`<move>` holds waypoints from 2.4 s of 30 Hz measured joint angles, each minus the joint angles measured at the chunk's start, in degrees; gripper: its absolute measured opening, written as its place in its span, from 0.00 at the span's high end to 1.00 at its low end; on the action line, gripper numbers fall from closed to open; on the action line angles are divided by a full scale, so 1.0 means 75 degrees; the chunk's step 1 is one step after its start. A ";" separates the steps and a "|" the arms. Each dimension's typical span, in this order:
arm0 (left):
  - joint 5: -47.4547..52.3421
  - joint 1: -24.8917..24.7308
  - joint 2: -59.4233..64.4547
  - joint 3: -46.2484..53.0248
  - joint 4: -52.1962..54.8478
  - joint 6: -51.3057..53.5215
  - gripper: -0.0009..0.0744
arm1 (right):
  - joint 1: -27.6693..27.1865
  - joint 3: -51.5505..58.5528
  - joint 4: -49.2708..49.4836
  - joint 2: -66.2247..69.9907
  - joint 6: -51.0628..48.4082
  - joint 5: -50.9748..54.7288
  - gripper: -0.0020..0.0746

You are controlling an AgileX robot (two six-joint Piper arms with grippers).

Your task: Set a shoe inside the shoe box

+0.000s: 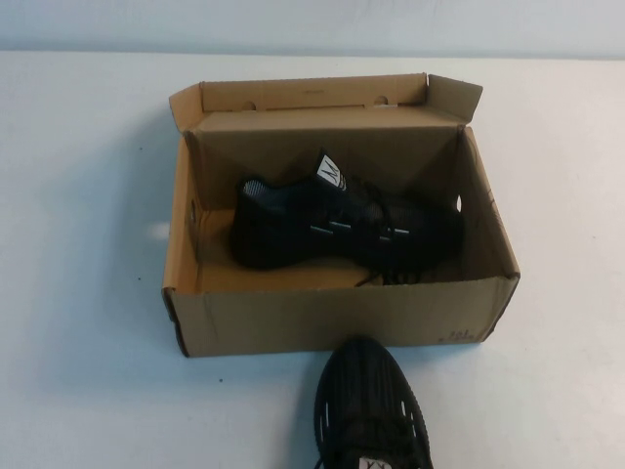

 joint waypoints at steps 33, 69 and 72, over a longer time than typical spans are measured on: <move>1.0438 0.0000 0.3608 -0.1520 -0.0877 0.0868 0.99 | 0.1294 -0.1751 0.2415 0.5684 -0.2640 0.9171 0.99; 1.0928 0.0000 0.4180 -0.1859 -0.1368 0.0998 0.99 | 0.7230 -0.1751 -0.1301 0.9388 0.2311 0.8782 0.31; 1.0976 0.0000 0.4180 -0.1859 -0.1368 0.0998 0.99 | 0.7230 -0.1751 -0.1301 0.9647 0.2329 0.8734 0.32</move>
